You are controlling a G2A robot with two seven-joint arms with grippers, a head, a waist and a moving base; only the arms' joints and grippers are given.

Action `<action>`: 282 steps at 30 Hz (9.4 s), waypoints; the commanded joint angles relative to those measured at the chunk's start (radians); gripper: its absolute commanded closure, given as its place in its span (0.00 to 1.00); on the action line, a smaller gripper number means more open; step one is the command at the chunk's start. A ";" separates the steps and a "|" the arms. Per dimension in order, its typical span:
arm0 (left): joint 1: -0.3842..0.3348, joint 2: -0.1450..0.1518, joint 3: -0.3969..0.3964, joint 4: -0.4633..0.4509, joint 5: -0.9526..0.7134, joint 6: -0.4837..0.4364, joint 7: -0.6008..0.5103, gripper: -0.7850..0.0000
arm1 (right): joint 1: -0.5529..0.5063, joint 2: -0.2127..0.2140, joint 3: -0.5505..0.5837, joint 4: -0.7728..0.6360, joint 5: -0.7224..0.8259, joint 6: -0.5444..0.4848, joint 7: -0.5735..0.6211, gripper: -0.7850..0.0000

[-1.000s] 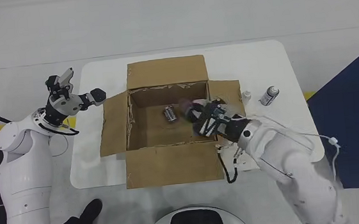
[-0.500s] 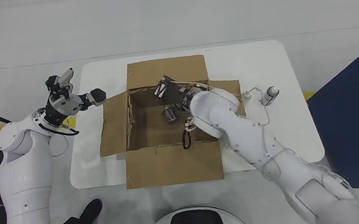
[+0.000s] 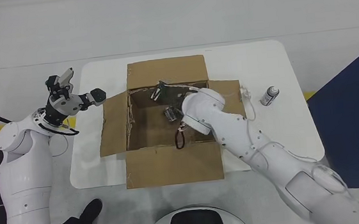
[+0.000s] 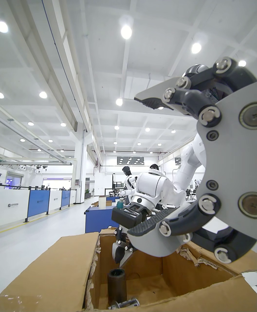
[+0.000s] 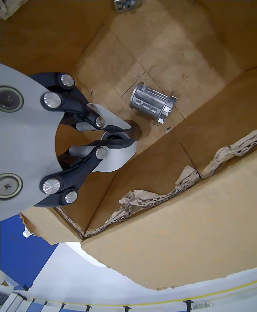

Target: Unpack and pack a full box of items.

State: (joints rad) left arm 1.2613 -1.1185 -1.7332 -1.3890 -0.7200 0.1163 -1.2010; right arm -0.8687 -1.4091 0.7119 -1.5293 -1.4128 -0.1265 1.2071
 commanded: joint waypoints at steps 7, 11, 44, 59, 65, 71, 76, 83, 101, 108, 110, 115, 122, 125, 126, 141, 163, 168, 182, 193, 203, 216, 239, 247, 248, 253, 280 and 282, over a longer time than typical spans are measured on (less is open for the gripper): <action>0.000 0.000 0.000 0.000 0.000 0.000 0.000 0.00 | -0.117 0.035 0.087 -0.294 -0.117 -0.033 -0.074 0.60; 0.000 0.000 0.000 0.000 0.000 0.000 0.000 0.00 | -0.278 0.077 0.231 -0.537 -0.264 -0.013 -0.173 0.58; 0.000 0.000 0.000 0.000 0.000 0.000 0.000 0.00 | -0.707 0.128 0.912 -0.376 -0.011 0.169 -0.638 0.00; 0.000 0.000 0.000 0.000 0.000 0.000 0.000 0.00 | -0.577 0.133 0.920 -0.031 0.022 0.101 -0.729 0.00; 0.000 0.000 0.000 0.000 0.000 0.000 0.000 0.00 | -0.520 0.135 0.911 0.058 0.040 0.060 -0.754 0.32; 0.000 0.000 0.000 0.000 0.000 0.000 0.000 0.00 | -0.521 0.140 0.917 0.068 0.039 0.026 -0.757 1.00; 0.000 0.000 0.000 0.000 0.000 0.000 0.000 0.00 | -0.559 0.146 0.940 0.019 0.041 0.010 -0.772 1.00; 0.000 0.000 0.000 0.000 0.000 0.000 0.000 0.00 | -0.673 0.156 1.028 -0.159 0.073 -0.022 -0.868 1.00; 0.000 0.000 0.000 0.000 0.000 0.000 0.000 0.00 | -0.912 0.173 0.913 -0.772 0.032 -0.333 -0.813 1.00; 0.000 0.000 0.000 0.000 0.000 0.000 0.000 0.00 | -0.804 0.160 0.603 -0.749 -0.094 -0.276 -0.670 1.00; 0.000 0.000 0.000 0.000 0.000 0.000 0.000 0.00 | -0.774 0.155 0.527 -0.722 -0.140 -0.248 -0.634 1.00; 0.000 0.000 0.000 0.000 0.000 0.000 0.000 0.00 | -0.688 0.136 0.370 -0.613 -0.224 -0.159 -0.575 1.00; 0.000 0.000 0.000 0.000 0.000 0.000 0.000 0.00 | -0.559 0.099 0.213 -0.454 -0.324 -0.008 -0.473 1.00; 0.000 0.000 0.000 0.000 0.000 0.000 0.000 0.00 | -0.504 0.083 0.178 -0.384 -0.315 0.018 -0.418 1.00; 0.000 0.000 0.000 0.000 0.000 0.000 0.000 0.00 | -0.488 0.078 0.170 -0.366 -0.306 0.023 -0.406 1.00; 0.000 0.000 0.000 0.000 0.000 0.000 0.000 0.00 | -0.430 0.048 0.147 -0.279 -0.245 0.059 -0.343 0.69; 0.000 0.000 0.000 0.000 0.000 0.000 0.000 0.00 | -0.506 0.055 0.241 -0.432 -0.263 0.035 -0.327 0.51; 0.000 0.000 0.000 0.000 0.000 0.000 0.000 0.00 | -0.661 0.080 0.391 -0.689 -0.286 0.085 -0.406 0.41; 0.000 0.000 0.000 0.000 0.000 0.000 0.000 0.00 | -0.750 0.105 0.849 -0.619 -0.067 0.142 -0.421 0.22; 0.000 0.000 0.000 0.000 0.000 0.000 0.000 0.00 | -0.604 0.095 0.728 -0.375 -0.156 0.177 -0.334 0.07; 0.000 0.000 0.000 0.000 0.000 0.000 0.000 0.00 | -0.547 0.086 0.696 -0.244 -0.165 0.230 -0.343 0.13; 0.000 0.000 0.000 0.000 0.000 0.000 0.000 0.00 | -0.528 0.080 0.681 -0.180 -0.125 0.216 -0.364 0.65; 0.000 0.000 0.000 0.000 0.000 0.000 0.000 0.00 | -1.033 0.106 0.799 -0.821 0.003 -0.061 -0.751 1.00; 0.000 0.000 0.000 0.000 0.000 0.000 0.000 0.00 | -0.917 0.108 0.585 -0.821 -0.136 -0.168 -0.675 1.00; 0.000 0.000 0.000 0.000 0.000 0.000 0.000 0.00 | -0.897 0.107 0.548 -0.821 -0.158 -0.169 -0.647 1.00; 0.000 0.000 0.000 0.000 0.000 0.000 0.000 0.00 | -0.789 0.093 0.363 -0.783 -0.203 -0.184 -0.492 1.00; 0.000 0.000 0.000 0.000 0.000 0.000 0.000 0.00 | -0.296 -0.035 0.011 -0.244 -0.168 0.001 -0.191 0.03; 0.000 0.000 0.000 0.000 0.000 0.000 0.000 0.00 | -0.310 -0.031 0.023 -0.284 -0.179 -0.010 -0.187 0.00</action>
State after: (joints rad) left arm 1.2613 -1.1185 -1.7332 -1.3890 -0.7200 0.1163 -1.2010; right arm -1.1719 -1.4418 0.7282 -1.7935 -1.5880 -0.1332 1.0170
